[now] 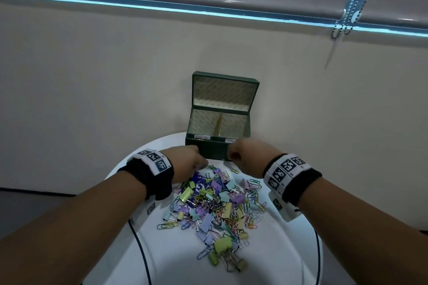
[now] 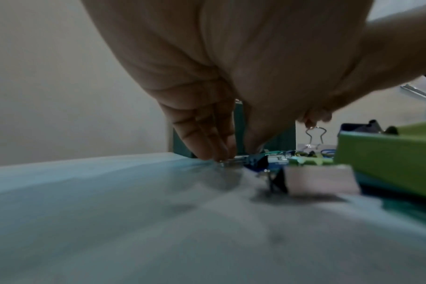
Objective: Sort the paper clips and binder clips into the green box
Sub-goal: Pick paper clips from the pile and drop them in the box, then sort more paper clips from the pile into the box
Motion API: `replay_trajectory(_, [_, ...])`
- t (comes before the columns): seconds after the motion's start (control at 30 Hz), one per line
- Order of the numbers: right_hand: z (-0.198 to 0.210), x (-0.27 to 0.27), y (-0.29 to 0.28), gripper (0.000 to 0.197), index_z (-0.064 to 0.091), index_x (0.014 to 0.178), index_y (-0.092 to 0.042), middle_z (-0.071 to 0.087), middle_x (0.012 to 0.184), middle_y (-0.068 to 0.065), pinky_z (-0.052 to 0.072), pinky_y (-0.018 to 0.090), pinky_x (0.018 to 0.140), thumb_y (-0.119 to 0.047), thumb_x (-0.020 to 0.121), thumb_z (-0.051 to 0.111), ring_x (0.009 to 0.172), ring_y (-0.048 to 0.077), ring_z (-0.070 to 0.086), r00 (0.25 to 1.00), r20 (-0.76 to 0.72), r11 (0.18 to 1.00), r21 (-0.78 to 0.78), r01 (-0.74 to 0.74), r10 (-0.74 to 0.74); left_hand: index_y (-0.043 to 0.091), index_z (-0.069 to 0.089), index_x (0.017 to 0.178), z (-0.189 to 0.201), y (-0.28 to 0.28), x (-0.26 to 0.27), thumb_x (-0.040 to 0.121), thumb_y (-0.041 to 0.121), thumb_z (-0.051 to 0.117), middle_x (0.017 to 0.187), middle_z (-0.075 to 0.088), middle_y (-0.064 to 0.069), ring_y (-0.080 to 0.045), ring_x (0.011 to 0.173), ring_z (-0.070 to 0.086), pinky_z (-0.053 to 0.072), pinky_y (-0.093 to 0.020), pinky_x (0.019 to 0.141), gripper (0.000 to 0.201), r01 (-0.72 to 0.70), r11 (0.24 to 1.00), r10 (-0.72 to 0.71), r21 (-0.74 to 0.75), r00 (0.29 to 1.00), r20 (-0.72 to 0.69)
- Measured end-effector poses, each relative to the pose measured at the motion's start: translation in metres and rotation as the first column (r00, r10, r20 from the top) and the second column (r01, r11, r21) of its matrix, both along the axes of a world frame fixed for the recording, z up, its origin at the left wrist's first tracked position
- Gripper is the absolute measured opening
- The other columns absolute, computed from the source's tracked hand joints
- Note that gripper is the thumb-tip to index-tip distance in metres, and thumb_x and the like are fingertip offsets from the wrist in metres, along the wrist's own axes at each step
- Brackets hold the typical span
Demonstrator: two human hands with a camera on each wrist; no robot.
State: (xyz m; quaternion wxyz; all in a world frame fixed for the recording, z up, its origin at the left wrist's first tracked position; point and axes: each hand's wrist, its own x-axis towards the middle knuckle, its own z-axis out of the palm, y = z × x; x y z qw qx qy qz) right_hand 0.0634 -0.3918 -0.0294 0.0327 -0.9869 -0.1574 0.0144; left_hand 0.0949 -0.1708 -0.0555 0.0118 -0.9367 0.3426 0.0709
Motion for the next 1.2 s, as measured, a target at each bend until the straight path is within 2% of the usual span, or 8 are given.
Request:
replay_trajectory(0.13, [-0.013,0.004,0.007,0.025,0.068,0.112,-0.028,0.069,0.105,-0.003,0.056,0.034,0.082,-0.016,0.097,0.052,0.091,0.019,0.062,0.996,-0.082,0.997,-0.073,-0.025,0.019,0.025,0.067,0.111,0.0,0.003,0.0,0.095,0.018,0.051,0.109,0.058,0.0,-0.023,0.102,0.059,0.048,-0.031,0.088,0.023,-0.116,0.991,0.114,-0.064,0.993,-0.027])
replay_trajectory(0.3, [-0.008,0.015,0.046,0.025,0.068,0.109,-0.02,0.068,0.1,0.002,0.054,0.034,0.079,-0.036,0.098,0.052,0.088,0.022,0.063,0.992,-0.125,0.997,-0.071,0.007,-0.016,0.026,0.061,0.122,-0.004,0.007,-0.008,0.087,0.014,0.058,0.115,0.059,0.001,-0.023,0.105,0.058,0.051,-0.036,0.09,0.037,-0.198,0.978,0.196,-0.065,0.98,-0.038])
replay_trajectory(0.43, [-0.014,0.022,0.068,0.02,0.071,0.104,-0.012,0.069,0.097,0.006,0.05,0.031,0.071,-0.025,0.092,0.062,0.088,0.027,0.063,0.978,-0.207,0.99,-0.139,0.005,-0.034,0.023,0.069,0.115,-0.004,0.006,-0.013,0.092,0.017,0.055,0.111,0.057,-0.004,-0.026,0.101,0.058,0.05,-0.034,0.085,0.028,-0.139,0.99,0.139,-0.014,0.99,-0.003])
replay_trajectory(0.7, [-0.009,0.009,0.053,0.013,0.071,0.097,-0.017,0.065,0.092,-0.005,0.05,0.023,0.075,-0.011,0.086,0.066,0.083,0.013,0.06,0.969,-0.247,0.984,0.169,0.06,-0.017,0.016,0.067,0.1,-0.001,0.007,-0.017,0.096,0.021,0.051,0.105,0.057,-0.006,-0.028,0.093,0.059,0.042,-0.028,0.074,0.018,-0.109,0.994,0.111,-0.027,0.992,0.054])
replay_trajectory(0.87, [0.007,-0.006,0.024,0.009,0.072,0.095,-0.018,0.066,0.083,-0.013,0.046,0.015,0.066,-0.013,0.094,0.065,0.072,-0.001,0.059,0.953,-0.303,0.857,0.495,0.145,0.013,0.017,0.058,0.093,0.003,0.006,-0.023,0.093,0.024,0.053,0.095,0.058,-0.003,-0.022,0.08,0.051,0.042,-0.029,0.071,0.008,-0.111,0.991,0.116,-0.078,0.991,0.065])
replay_trajectory(1.0, [0.01,-0.009,0.0,0.015,0.064,0.097,-0.007,0.071,0.082,0.007,0.057,0.03,0.068,0.002,0.097,0.053,0.07,0.015,0.067,0.882,-0.47,0.543,0.735,0.406,-0.023,0.022,0.051,0.103,0.008,0.007,-0.025,0.094,0.02,0.049,0.087,0.057,0.001,-0.022,0.077,0.051,0.043,-0.031,0.068,0.01,-0.115,0.978,0.122,-0.172,0.992,0.031])
replay_trajectory(1.1, [0.009,-0.006,-0.01,0.025,0.063,0.092,-0.009,0.059,0.071,0.006,0.045,0.027,0.055,0.002,0.096,0.041,0.056,0.016,0.052,0.879,-0.459,0.711,0.576,0.403,-0.127,0.037,0.052,0.128,0.008,0.005,-0.023,0.097,0.019,0.044,0.107,0.056,0.003,-0.018,0.089,0.054,0.048,-0.032,0.08,0.037,-0.088,0.986,0.086,-0.141,0.996,-0.02])
replay_trajectory(1.2, [0.001,-0.002,-0.008,0.02,0.066,0.091,-0.014,0.063,0.086,-0.001,0.049,0.029,0.073,-0.021,0.099,0.05,0.076,0.016,0.058,0.938,-0.29,0.953,0.174,0.246,-0.189,0.035,0.058,0.13,0.005,-0.002,-0.019,0.099,0.018,0.042,0.116,0.051,0.002,-0.02,0.101,0.056,0.045,-0.03,0.085,0.039,-0.032,0.999,0.031,-0.034,0.999,-0.017])
